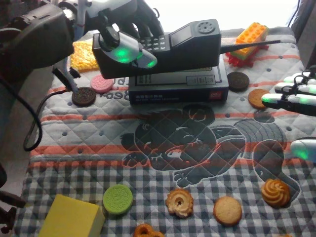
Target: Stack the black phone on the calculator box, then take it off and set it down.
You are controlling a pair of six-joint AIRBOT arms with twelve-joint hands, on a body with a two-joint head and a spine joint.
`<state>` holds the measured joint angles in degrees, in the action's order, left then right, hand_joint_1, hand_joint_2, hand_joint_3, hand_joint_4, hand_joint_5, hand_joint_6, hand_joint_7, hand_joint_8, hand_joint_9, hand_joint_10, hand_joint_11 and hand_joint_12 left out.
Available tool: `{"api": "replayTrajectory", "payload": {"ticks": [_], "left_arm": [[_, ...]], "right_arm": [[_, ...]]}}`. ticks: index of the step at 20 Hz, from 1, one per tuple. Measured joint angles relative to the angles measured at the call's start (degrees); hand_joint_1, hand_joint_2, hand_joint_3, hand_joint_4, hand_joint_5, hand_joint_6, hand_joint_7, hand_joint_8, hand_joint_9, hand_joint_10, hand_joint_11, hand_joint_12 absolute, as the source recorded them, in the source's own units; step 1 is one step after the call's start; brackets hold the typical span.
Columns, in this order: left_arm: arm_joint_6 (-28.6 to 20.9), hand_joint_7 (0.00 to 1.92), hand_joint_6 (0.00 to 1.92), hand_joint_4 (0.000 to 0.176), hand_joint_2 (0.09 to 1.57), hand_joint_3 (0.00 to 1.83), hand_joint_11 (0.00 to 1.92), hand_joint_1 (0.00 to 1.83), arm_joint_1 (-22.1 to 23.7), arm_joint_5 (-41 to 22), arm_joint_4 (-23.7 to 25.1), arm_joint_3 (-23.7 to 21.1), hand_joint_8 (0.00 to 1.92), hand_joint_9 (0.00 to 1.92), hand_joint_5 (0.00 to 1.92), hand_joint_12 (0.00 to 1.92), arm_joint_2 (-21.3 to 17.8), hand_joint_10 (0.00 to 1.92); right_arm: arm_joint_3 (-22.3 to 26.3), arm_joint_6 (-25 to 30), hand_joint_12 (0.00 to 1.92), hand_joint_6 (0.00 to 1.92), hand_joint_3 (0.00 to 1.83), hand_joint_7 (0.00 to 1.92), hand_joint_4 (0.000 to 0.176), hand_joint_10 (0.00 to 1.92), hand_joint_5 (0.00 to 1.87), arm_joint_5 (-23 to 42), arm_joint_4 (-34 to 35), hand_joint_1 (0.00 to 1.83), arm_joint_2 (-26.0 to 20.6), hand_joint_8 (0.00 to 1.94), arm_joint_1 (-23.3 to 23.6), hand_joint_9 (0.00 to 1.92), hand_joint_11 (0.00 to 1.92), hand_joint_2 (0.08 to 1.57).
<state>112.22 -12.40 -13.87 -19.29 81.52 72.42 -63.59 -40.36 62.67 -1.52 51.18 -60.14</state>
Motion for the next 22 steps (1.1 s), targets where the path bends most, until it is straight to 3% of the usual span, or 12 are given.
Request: {"api": "replayTrajectory", "payload": {"ticks": [2,3,4,6,7,10,14,15,18,20,21,22], "left_arm": [[0.0,1.08,0.81,0.000,1.10,0.00,0.74,1.26,0.0,0.5,-0.7,0.0,0.99,1.27,0.98,1.07,0.2,0.05],[0.0,1.07,0.75,0.000,1.08,0.00,0.74,1.36,0.0,0.8,-0.7,0.0,0.89,1.10,0.97,1.01,0.3,0.90],[0.0,0.94,0.28,0.000,1.06,0.00,0.63,1.19,-0.1,0.8,-0.8,0.0,0.37,0.90,0.85,0.94,0.3,0.52],[-0.1,0.78,0.02,0.000,1.00,0.00,0.52,1.04,-0.2,0.6,-1.2,0.0,0.02,0.82,0.65,0.74,0.3,0.09],[-0.2,0.73,0.00,0.000,0.98,0.00,0.52,1.03,-0.2,0.3,-1.3,0.0,0.00,0.81,0.58,0.72,0.3,0.05],[-1.0,0.52,0.00,0.094,0.96,0.00,0.37,0.94,-0.3,-1.7,-1.6,-0.3,0.00,0.69,0.35,1.01,0.3,0.00],[-1.3,0.36,0.00,0.115,0.95,0.00,0.14,0.96,-1.7,-3.7,-1.7,-3.7,0.00,0.45,0.24,0.79,-1.5,0.00],[-1.6,0.35,0.00,0.103,0.96,0.01,0.11,0.92,-2.1,-4.9,-1.4,-5.1,0.00,0.41,0.24,0.78,-2.5,0.00],[-2.8,0.28,0.00,0.144,0.95,0.00,0.02,0.84,-3.8,-10.3,0.5,-10.6,0.00,0.30,0.21,0.74,-7.7,0.00],[-6.2,0.25,0.00,0.175,0.96,0.00,0.00,0.79,-5.8,-14.5,2.1,-13.9,0.00,0.29,0.14,0.93,-11.3,0.00],[-8.4,0.24,0.00,0.176,0.95,0.00,0.00,0.78,-6.8,-15.9,3.1,-14.9,0.00,0.25,0.13,0.85,-12.9,0.00],[-10.4,0.23,0.00,0.176,0.93,0.00,0.00,0.78,-7.4,-17.5,3.7,-16.1,0.00,0.21,0.13,0.66,-14.0,0.02]], "right_arm": [[0.0,0.0,0.20,0.00,0.01,0.23,0.160,0.00,0.23,0.0,0.1,0.00,0.0,0.00,0.0,0.19,0.15,1.25],[0.0,0.1,0.20,0.01,0.01,0.23,0.152,0.00,0.24,0.0,0.1,0.00,0.0,0.00,0.0,0.19,0.14,1.25],[0.0,0.3,0.20,0.00,0.00,0.23,0.151,0.00,0.23,0.0,0.0,0.00,0.0,0.00,0.0,0.19,0.15,1.24],[0.0,0.4,0.19,0.00,0.00,0.21,0.154,0.00,0.23,0.0,0.0,0.00,0.0,0.00,0.0,0.16,0.13,1.23],[0.0,0.4,0.19,0.00,0.00,0.21,0.148,0.00,0.24,0.0,0.0,0.00,0.0,0.00,0.0,0.16,0.13,1.23],[0.0,0.5,0.19,0.00,0.00,0.21,0.150,0.00,0.24,0.1,0.0,0.00,0.4,0.00,0.4,0.15,0.11,1.22],[0.0,0.6,0.19,0.01,0.00,0.22,0.129,0.01,0.25,-0.2,0.0,0.00,0.7,0.01,1.3,0.16,0.12,1.22],[0.0,0.7,0.20,0.00,0.00,0.23,0.139,0.01,0.25,0.1,0.2,0.00,0.8,0.01,1.5,0.17,0.14,1.21],[0.0,1.1,0.25,0.00,0.01,0.28,0.126,0.01,0.27,1.3,0.1,0.01,0.8,0.00,2.7,0.26,0.24,1.22],[0.0,1.5,0.23,0.00,0.02,0.28,0.158,0.01,0.28,3.5,-0.2,0.00,0.8,0.00,3.3,0.26,0.21,1.26],[0.0,1.5,0.19,0.00,0.01,0.28,0.154,0.00,0.29,4.0,-0.1,0.00,0.8,0.00,4.2,0.26,0.18,1.28],[0.0,1.5,0.11,0.00,0.00,0.27,0.125,0.00,0.28,4.2,0.0,0.01,0.8,0.00,5.2,0.21,0.12,1.31]]}}
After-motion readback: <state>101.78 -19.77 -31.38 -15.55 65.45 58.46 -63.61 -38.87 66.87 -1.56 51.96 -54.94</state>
